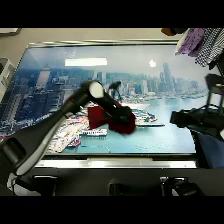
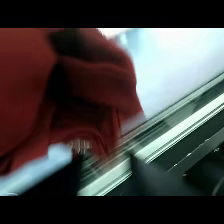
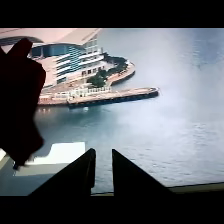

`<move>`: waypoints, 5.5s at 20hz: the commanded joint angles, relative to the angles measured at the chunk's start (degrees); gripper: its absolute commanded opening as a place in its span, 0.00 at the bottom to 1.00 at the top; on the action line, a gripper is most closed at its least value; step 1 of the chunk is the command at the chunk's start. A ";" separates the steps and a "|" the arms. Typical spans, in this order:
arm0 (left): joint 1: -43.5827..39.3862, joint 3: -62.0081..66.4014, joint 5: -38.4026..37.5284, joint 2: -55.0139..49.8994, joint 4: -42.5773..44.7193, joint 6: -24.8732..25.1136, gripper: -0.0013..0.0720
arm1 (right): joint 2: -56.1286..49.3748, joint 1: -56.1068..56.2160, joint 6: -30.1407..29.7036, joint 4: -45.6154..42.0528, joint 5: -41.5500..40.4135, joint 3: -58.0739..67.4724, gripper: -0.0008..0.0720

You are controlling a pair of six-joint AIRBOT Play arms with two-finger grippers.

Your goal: Fold the clothes and pants, and hang the long-sleeved shirts on hangers.

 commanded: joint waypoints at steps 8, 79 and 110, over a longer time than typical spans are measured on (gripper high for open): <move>14.34 -0.81 -7.41 16.04 2.78 6.86 0.68 | -6.32 -0.07 14.19 -8.02 -0.26 0.02 0.30; 46.95 -17.97 13.07 45.51 -12.17 19.67 0.03 | -6.97 -12.48 -28.06 23.17 -16.59 25.79 0.04; 36.37 -14.38 17.86 3.58 2.73 5.64 0.04 | -67.71 -12.48 -12.13 52.94 -25.27 32.65 0.10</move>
